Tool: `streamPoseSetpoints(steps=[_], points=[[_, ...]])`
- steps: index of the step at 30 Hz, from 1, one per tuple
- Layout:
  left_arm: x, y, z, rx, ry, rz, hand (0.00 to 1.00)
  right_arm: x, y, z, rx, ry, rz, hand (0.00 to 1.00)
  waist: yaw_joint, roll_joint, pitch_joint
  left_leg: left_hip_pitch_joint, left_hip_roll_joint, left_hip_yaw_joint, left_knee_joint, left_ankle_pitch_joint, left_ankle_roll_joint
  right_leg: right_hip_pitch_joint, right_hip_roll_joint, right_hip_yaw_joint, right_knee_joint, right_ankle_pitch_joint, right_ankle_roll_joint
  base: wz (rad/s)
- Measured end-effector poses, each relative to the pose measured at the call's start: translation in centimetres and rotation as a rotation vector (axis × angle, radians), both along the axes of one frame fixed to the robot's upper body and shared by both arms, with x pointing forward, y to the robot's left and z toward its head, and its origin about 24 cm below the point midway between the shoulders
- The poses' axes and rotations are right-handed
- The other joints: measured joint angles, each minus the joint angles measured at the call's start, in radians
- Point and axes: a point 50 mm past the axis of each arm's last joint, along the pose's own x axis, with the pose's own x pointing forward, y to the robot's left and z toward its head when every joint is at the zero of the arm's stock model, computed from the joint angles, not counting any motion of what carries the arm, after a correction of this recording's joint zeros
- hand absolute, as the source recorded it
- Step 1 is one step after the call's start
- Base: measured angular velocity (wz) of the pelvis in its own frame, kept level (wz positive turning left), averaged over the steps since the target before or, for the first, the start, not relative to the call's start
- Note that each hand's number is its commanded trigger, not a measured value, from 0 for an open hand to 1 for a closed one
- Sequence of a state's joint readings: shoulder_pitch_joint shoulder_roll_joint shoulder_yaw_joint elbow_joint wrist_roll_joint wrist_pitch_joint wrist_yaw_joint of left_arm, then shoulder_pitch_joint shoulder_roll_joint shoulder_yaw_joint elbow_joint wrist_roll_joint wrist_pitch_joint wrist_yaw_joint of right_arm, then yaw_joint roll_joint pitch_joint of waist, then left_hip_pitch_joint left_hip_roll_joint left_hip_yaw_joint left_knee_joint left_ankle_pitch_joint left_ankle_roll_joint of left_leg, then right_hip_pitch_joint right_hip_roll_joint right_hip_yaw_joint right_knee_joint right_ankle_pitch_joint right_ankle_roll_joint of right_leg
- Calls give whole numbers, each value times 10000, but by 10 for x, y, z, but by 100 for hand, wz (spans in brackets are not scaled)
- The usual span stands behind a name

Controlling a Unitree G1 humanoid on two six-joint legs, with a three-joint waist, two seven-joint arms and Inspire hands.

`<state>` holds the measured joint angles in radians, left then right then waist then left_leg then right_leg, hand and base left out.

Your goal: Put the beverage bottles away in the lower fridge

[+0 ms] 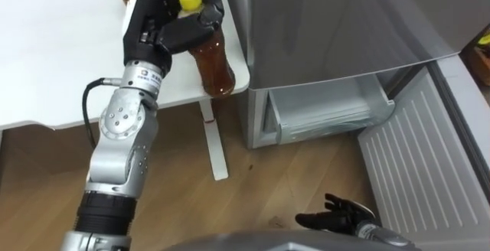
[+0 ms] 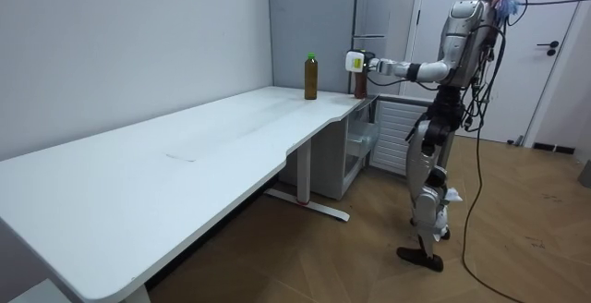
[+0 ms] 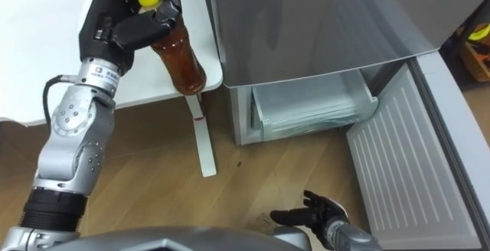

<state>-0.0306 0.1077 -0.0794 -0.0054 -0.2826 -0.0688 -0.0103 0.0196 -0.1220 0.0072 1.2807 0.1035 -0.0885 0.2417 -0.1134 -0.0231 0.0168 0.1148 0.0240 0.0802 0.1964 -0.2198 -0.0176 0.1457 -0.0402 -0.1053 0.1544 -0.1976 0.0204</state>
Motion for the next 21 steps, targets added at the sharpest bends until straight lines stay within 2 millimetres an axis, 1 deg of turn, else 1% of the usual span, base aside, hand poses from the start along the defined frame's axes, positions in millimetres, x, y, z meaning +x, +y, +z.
streamPoseSetpoints(steps=[4, 8, 10, 11, 13, 14, 15, 17, 18, 20, 21], points=[[0, 0, 0, -24, 9, -40, 100, 1, 0, 0, 4, 31, 0, 0, 0, -67, 18, -5, 0, -1, 5, 0, 1, -4, -1, -3, -1, 1, 4, 0], [0, 0, -1, -290, 50, -105, 100, 0, 1, -1, -68, 136, -62, 0, 24, -132, 2, -6, -1, -3, 11, 1, 1, -2, -2, -5, -3, 0, 4, 0], [0, 0, -1, -739, 151, -294, 100, 0, 2, -1, -93, 173, -88, 0, 55, -209, -7, -34, 1, -4, 15, 1, 1, -31, -4, -8, -7, -1, 4, 0], [0, -1, -2, -847, 185, -338, 100, 0, 2, -1, -85, 188, -91, 0, 58, -222, -18, -36, 0, -4, 15, 1, 1, -31, -3, -11, -9, -1, 4, 0], [0, -2, -3, -1205, 330, -529, 100, 1, 7, -2, 29, 186, -42, 0, 67, -346, -104, -41, 5, -4, 21, 1, 0, -34, -1, -12, -11, -1, 3, 0], [0, -4, -3, -1301, 378, -604, 100, 1, 9, -2, 76, 179, 15, 0, 65, -452, -115, -54, 7, -3, 25, 1, 0, -41, 1, -4, -7, -1, 3, 0], [0, -5, -3, -1371, 395, -629, 100, 2, 10, -2, 102, 186, 45, 0, 73, -496, -132, -60, 8, -2, 26, 1, 1, -42, 1, -3, -5, 0, 3, 0], [-1, -9, -5, -1513, 525, -789, 100, 10, 14, 0, 169, -39, 317, 0, 101, -601, -151, -111, 9, 1, 65, 0, 2, -47, -1, -1, 41, 9, -1, 0], [-1, -11, -5, -1490, 568, -864, 100, 13, 15, 1, 180, -190, 375, 0, 87, -601, -151, -147, 9, 1, 93, 0, 2, -69, -3, -1, 60, 17, 0, 0], [-2, -16, -8, -1452, 789, -1112, 100, 26, 18, 6, 209, -706, 657, 0, 106, -569, -127, -173, 16, 2, 101, 0, 2, -155, 2, 17, 153, 24, 0, 0], [-2, -18, -8, -1451, 831, -1174, 100, 29, 19, 7, 211, -827, 758, 0, 117, -553, -116, -175, 20, 4, 102, 0, 2, -179, 4, 23, 160, 24, 0, 0]])
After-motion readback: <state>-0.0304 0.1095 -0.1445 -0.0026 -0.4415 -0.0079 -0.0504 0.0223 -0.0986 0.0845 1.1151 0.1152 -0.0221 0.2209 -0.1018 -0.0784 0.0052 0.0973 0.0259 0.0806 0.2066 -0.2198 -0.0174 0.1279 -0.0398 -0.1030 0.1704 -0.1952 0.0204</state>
